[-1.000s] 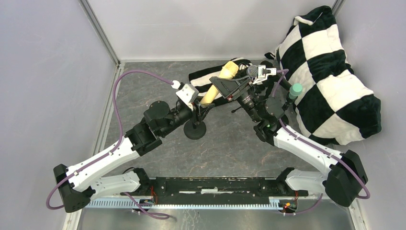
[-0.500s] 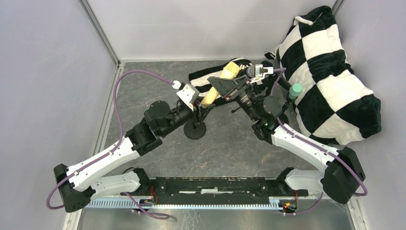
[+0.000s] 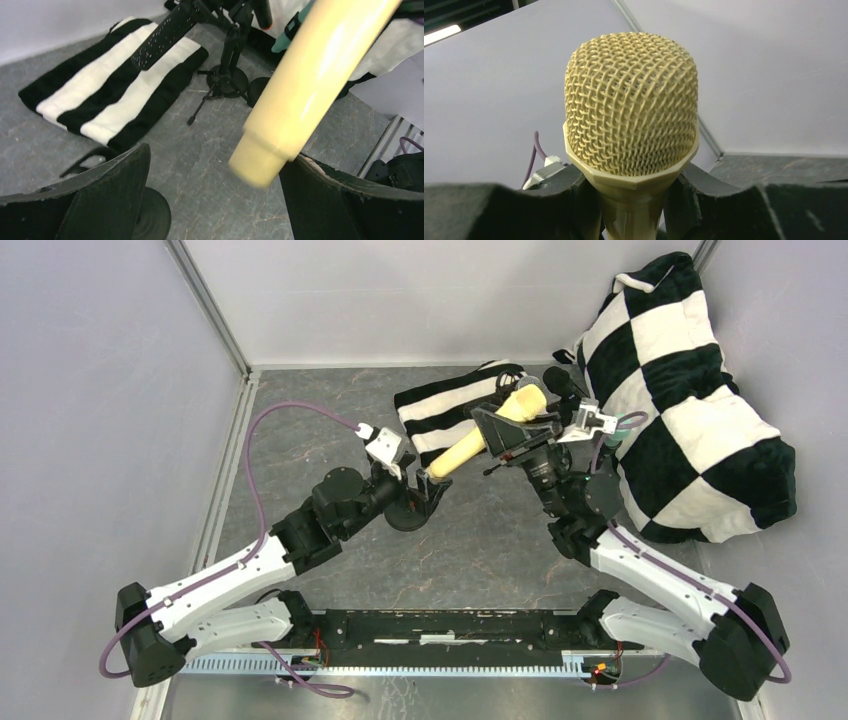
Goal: Attach the microphones to the stand
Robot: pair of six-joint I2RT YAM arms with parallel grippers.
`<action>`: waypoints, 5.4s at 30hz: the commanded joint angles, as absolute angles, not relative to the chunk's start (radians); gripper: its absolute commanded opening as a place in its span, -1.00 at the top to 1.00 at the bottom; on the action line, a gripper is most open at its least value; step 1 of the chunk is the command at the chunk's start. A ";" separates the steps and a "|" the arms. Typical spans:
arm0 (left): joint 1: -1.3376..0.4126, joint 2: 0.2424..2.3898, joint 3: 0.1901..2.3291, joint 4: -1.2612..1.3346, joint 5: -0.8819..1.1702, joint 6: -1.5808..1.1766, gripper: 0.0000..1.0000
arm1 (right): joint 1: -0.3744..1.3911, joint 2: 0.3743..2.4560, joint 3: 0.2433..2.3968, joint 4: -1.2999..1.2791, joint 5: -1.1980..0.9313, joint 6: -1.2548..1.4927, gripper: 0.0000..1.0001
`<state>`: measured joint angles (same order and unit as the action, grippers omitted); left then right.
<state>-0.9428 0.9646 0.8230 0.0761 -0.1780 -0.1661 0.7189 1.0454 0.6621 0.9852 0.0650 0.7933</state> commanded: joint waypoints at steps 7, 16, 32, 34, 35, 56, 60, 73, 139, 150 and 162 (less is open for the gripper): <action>-0.937 0.766 0.571 0.149 -0.341 -0.322 -1.00 | 0.717 0.856 0.589 0.874 0.190 0.472 1.00; -0.937 0.708 0.239 0.543 -0.508 -0.351 -1.00 | 0.717 0.817 0.524 0.867 0.170 0.413 1.00; -0.841 1.478 0.131 1.734 -0.435 -0.123 -0.62 | 0.717 0.755 0.508 0.759 0.130 0.368 1.00; -0.826 1.506 0.158 1.736 -0.398 -0.117 -0.58 | 0.717 0.748 0.506 0.747 0.135 0.360 1.00; -0.821 1.518 0.170 1.737 -0.386 -0.114 -0.58 | 0.717 0.746 0.505 0.743 0.138 0.357 1.00; -0.686 1.605 0.287 1.735 -0.121 -0.242 -0.25 | 0.717 0.759 0.506 0.728 0.131 0.359 1.00; -0.686 1.604 0.299 1.735 -0.107 -0.254 -0.24 | 0.717 0.756 0.505 0.724 0.130 0.363 1.00; -0.686 1.592 0.309 1.735 -0.073 -0.270 -0.29 | 0.717 0.749 0.503 0.713 0.130 0.357 1.00; -0.686 1.281 0.414 1.048 0.161 -0.603 0.96 | 0.717 1.002 0.752 0.793 -0.430 -0.023 1.00; -0.689 1.268 0.400 0.998 0.174 -0.558 0.96 | 0.729 1.200 0.954 0.847 -0.605 0.054 1.00; -0.689 1.262 0.342 1.093 0.191 -0.473 0.96 | 0.802 1.318 1.040 0.839 -0.637 0.074 1.00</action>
<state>-0.6853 1.2858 0.3500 0.9874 0.1688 -0.5289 0.7792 1.2972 0.9726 0.8135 -0.6044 0.0727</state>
